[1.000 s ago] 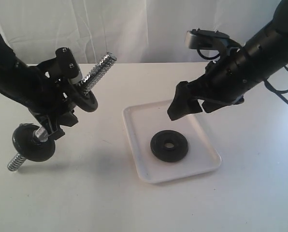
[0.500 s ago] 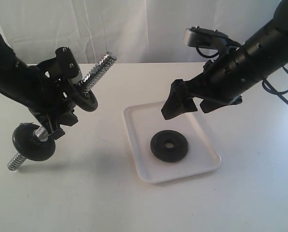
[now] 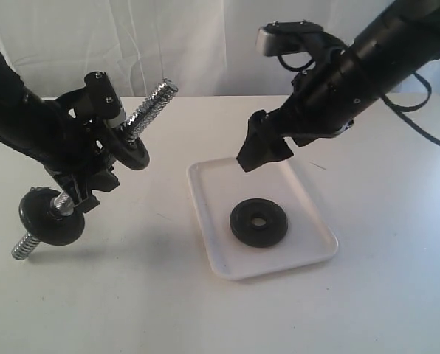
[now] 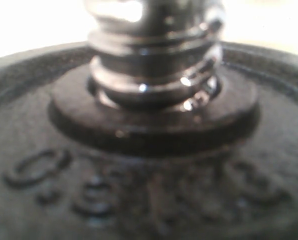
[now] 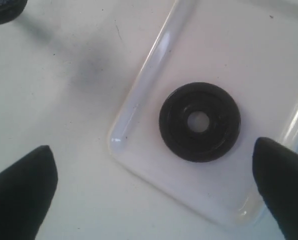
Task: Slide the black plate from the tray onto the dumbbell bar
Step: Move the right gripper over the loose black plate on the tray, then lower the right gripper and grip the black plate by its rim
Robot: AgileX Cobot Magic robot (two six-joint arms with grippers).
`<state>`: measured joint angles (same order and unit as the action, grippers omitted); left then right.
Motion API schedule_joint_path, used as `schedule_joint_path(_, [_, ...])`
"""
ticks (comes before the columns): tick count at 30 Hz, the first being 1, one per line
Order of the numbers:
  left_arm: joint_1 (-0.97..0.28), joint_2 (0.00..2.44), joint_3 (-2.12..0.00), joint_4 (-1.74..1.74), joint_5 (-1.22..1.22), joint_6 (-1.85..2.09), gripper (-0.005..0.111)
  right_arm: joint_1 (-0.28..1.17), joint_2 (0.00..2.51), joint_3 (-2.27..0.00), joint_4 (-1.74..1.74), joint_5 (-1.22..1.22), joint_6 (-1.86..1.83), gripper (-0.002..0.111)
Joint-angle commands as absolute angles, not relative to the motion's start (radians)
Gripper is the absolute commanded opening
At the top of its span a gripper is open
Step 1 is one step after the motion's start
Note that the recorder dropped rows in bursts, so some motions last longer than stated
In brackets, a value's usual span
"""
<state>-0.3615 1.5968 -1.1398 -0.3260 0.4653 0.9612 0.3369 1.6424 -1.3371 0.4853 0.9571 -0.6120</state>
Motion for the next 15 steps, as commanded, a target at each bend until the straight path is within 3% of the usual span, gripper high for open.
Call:
schedule_joint_path(1, [-0.361,1.525,-1.177,-0.381,0.36,0.937,0.0,0.383,1.727,-1.386,0.389,0.958,-0.624,0.105])
schedule_joint_path(15, [-0.361,1.525,-1.177,-0.381,0.37,0.937,0.0,0.418,1.911,-1.471,0.272,0.936,-0.598,0.105])
